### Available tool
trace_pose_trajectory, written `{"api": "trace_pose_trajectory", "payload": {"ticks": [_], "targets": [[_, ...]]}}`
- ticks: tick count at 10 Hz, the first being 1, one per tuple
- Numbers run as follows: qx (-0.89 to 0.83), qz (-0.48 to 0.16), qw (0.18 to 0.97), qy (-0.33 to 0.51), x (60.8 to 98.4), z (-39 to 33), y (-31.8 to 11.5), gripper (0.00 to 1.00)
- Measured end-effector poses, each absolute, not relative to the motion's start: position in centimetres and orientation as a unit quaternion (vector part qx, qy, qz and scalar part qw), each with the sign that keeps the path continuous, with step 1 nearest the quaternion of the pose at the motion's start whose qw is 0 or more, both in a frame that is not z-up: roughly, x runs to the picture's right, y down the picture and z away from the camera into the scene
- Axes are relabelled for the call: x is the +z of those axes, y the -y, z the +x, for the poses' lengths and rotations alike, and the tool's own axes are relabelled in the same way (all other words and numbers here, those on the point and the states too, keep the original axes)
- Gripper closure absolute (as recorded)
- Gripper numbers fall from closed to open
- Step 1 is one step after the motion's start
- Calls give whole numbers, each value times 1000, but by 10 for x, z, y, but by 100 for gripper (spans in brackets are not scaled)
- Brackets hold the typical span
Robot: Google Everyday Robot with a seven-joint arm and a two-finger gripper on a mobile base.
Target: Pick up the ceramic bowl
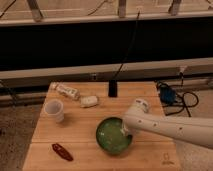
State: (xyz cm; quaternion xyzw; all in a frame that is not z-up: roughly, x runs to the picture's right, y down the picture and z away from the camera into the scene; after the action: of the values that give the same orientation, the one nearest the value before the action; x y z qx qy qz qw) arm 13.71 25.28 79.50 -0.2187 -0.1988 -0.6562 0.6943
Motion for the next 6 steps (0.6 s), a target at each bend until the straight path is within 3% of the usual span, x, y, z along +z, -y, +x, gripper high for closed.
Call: {"api": "trace_pose_trajectory", "payload": {"ticks": [6], "targets": [[-663,-214,691,193,789,137,-241,100]]}}
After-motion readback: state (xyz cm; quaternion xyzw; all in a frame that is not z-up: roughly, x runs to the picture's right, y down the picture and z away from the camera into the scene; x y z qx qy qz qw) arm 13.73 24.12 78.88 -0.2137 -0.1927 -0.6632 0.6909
